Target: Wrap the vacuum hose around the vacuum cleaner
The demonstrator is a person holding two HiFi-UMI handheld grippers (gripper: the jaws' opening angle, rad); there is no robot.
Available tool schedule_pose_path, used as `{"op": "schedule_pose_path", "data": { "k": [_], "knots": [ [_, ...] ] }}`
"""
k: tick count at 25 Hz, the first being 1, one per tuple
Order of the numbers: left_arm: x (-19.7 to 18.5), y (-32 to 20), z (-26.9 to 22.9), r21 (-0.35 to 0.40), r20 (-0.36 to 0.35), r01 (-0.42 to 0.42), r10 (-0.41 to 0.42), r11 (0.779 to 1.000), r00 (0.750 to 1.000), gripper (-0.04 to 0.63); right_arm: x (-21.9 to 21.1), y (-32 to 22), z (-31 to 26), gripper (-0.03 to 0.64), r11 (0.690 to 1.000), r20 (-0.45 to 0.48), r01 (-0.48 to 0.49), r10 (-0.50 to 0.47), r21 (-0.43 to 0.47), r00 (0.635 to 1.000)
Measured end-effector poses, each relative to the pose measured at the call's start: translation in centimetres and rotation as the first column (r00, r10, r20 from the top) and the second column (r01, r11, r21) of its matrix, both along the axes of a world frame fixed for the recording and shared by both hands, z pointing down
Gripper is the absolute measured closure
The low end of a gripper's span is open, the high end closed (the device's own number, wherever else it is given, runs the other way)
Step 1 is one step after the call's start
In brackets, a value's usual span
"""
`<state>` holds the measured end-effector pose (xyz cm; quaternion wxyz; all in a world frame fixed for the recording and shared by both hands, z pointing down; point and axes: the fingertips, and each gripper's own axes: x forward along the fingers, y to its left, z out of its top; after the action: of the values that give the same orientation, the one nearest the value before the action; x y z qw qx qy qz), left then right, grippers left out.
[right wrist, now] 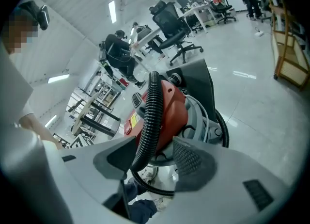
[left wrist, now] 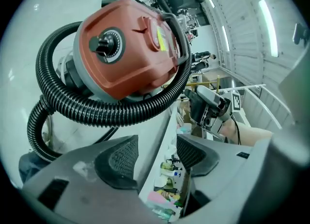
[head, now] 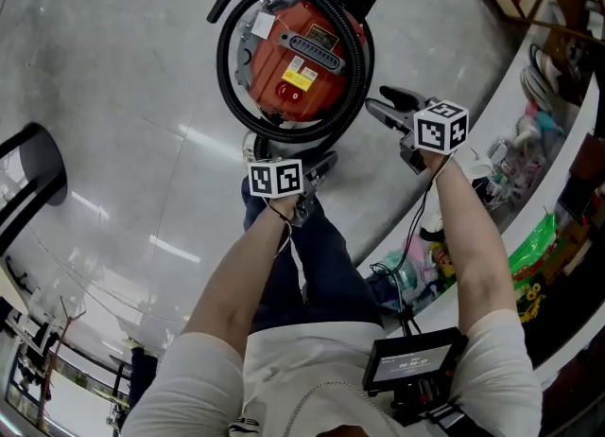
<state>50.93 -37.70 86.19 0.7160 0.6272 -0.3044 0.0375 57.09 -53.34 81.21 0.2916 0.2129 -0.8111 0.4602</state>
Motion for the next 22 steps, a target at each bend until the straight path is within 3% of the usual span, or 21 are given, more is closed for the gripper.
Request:
{"op": "schedule_pose_path", "data": {
  "k": [5,10,16,22],
  "knots": [
    [-1.6,-0.1,-3.9,0.056,0.071,-0.042,0.038,0.998,0.997,0.351,0.4,3.0,-2.2,0.379,0.998,-0.073,-0.062,0.063,0.02,0.995],
    [-3.3,-1.9,-10.2,0.162,0.162,-0.068,0.042,0.985,0.986,0.356,0.7,5.0,-6.7,0.379,0.993,-0.166,-0.057,0.074,0.104,0.983],
    [-5.7,-1.6,-17.8,0.262,0.306,-0.106,0.022,0.959,0.952,0.419,2.4,7.2,-12.6,0.379,0.986,-0.223,-0.058,0.092,0.157,0.97],
    [-8.4,-0.7,-24.9,0.327,0.394,-0.132,-0.008,0.936,0.919,0.476,1.8,9.4,-19.4,0.38,0.975,-0.207,-0.076,0.121,0.209,0.971]
  ]
}}
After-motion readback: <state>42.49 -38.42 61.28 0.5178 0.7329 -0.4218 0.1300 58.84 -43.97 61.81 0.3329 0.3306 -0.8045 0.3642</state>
